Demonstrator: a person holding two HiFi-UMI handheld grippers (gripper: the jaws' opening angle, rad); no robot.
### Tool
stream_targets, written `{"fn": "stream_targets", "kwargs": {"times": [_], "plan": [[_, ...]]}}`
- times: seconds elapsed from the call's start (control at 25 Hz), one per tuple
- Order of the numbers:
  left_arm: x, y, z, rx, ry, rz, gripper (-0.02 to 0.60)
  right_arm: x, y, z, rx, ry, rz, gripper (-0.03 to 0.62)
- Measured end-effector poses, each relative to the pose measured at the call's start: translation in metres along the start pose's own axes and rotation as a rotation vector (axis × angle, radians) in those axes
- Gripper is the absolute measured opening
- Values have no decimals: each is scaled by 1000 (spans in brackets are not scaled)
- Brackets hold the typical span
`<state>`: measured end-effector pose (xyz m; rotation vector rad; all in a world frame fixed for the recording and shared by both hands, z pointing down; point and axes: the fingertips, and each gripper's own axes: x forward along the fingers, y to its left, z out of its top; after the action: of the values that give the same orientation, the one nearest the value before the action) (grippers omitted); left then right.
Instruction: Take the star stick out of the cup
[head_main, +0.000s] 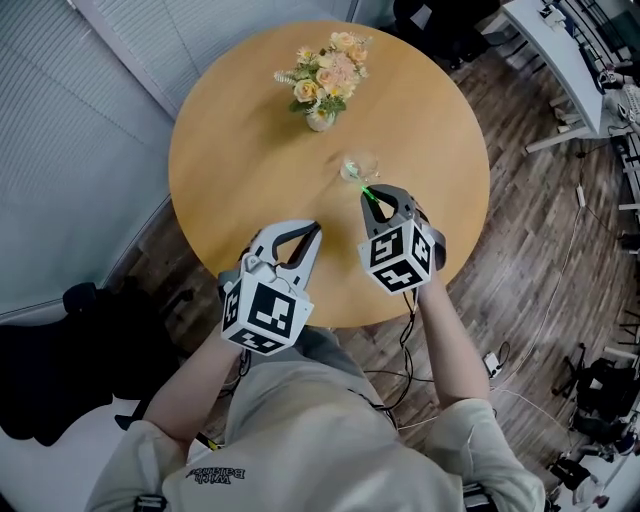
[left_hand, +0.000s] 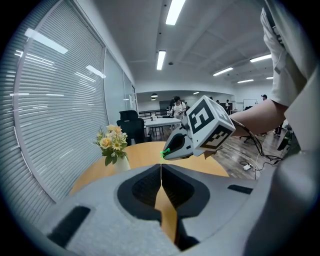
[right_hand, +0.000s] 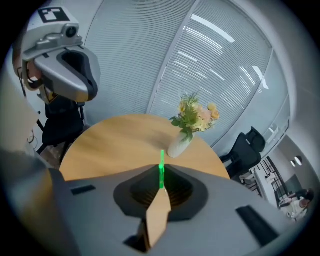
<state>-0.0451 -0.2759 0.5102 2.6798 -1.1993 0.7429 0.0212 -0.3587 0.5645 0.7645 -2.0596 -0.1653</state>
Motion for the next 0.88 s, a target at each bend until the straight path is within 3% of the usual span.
{"fn": "stream_targets", "kwargs": {"times": [0.24,0.68,0.88], "plan": [[-15,4,27,25,-57,20,23,-61,-19,33,37,-96,-53,38],[-52,17,103,144,-197,95,23,-194,-67,81,144,-379,-304,38],[-85,18,157,203,-311,130,23,-271,-79,98,227,-550,-421,38]]}}
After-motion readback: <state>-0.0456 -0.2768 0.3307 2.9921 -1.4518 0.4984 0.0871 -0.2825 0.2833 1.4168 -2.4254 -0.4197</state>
